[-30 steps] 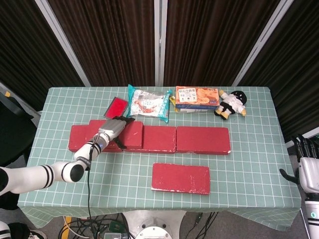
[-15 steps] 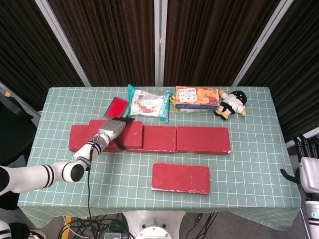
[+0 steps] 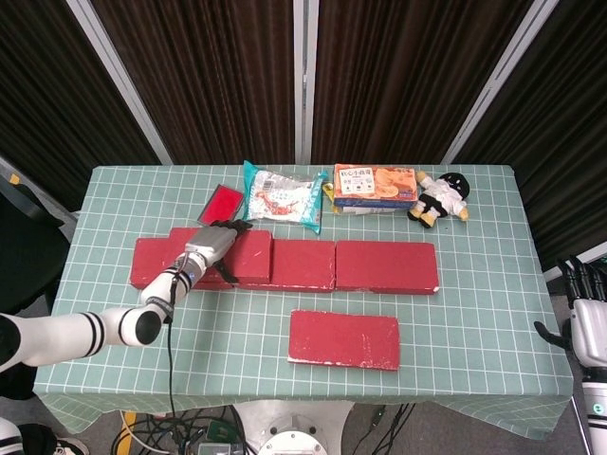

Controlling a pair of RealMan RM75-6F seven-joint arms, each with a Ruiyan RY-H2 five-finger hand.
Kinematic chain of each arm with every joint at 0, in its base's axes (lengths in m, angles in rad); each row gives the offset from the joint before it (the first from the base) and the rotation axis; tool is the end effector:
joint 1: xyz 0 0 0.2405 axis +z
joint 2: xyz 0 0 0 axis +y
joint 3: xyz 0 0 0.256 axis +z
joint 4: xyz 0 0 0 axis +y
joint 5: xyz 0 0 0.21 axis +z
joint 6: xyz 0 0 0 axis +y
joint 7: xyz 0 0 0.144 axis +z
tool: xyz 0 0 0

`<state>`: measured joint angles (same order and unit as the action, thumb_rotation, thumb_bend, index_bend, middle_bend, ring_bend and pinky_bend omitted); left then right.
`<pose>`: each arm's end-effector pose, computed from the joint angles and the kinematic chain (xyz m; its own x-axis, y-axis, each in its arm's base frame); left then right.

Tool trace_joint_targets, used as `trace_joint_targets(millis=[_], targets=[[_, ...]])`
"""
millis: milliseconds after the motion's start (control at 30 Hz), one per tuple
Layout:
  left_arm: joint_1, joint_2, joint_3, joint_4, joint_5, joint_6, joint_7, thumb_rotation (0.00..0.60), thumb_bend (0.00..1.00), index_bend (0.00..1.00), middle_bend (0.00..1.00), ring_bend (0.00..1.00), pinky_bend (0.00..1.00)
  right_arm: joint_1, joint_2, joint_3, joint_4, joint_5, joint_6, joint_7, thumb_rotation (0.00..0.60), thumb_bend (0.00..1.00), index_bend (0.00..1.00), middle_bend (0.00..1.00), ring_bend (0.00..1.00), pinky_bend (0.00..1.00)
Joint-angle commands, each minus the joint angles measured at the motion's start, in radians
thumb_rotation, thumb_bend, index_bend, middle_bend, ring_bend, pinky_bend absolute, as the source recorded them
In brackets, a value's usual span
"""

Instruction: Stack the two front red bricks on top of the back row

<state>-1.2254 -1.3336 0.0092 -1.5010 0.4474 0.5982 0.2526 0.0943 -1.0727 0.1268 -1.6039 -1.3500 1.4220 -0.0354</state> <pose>-0.1113 0.4042 0.0088 0.4002 0.5915 0.7000 0.9160 -0.2364 -0.3240 -0.3299 -0.1992 0.1871 0.4509 0.0164 0.8924 -0.8860 0.1295 0.4453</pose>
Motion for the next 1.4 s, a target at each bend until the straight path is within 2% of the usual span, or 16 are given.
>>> trace_joint_targets(millis=[33,667,867,1033,1200,1400], targets=[[-0.004,0.001,0.003,-0.001,-0.006,0.001,0.005,0.600,0.04,0.02,0.00,0.00,0.00,0.000,-0.001,0.000,0.001,0.000,-0.001,0.000,0.600,0.10,0.00,0.00,0.00,0.00],[-0.031,-0.006,0.026,-0.003,-0.048,0.010,0.036,0.600,0.04,0.00,0.02,0.00,0.00,-0.001,-0.003,-0.001,0.009,0.002,-0.003,0.007,0.600,0.10,0.00,0.00,0.00,0.00],[-0.039,-0.009,0.039,-0.005,-0.065,0.017,0.055,0.600,0.05,0.05,0.03,0.00,0.00,0.000,-0.004,-0.002,0.009,0.003,-0.007,0.008,0.600,0.10,0.00,0.00,0.00,0.00],[-0.042,-0.011,0.041,-0.006,-0.076,0.020,0.061,0.600,0.09,0.08,0.05,0.00,0.00,0.001,-0.005,-0.002,0.012,0.005,-0.010,0.009,0.600,0.10,0.00,0.00,0.00,0.00],[-0.044,-0.008,0.040,-0.016,-0.078,0.034,0.068,0.600,0.20,0.09,0.07,0.00,0.00,0.000,-0.003,0.000,0.009,0.004,-0.006,0.010,0.600,0.10,0.00,0.00,0.00,0.00],[-0.047,-0.005,0.041,-0.022,-0.089,0.038,0.077,0.600,0.21,0.09,0.09,0.00,0.00,0.001,-0.003,0.001,0.007,0.003,-0.007,0.013,0.600,0.10,0.00,0.00,0.00,0.00]])
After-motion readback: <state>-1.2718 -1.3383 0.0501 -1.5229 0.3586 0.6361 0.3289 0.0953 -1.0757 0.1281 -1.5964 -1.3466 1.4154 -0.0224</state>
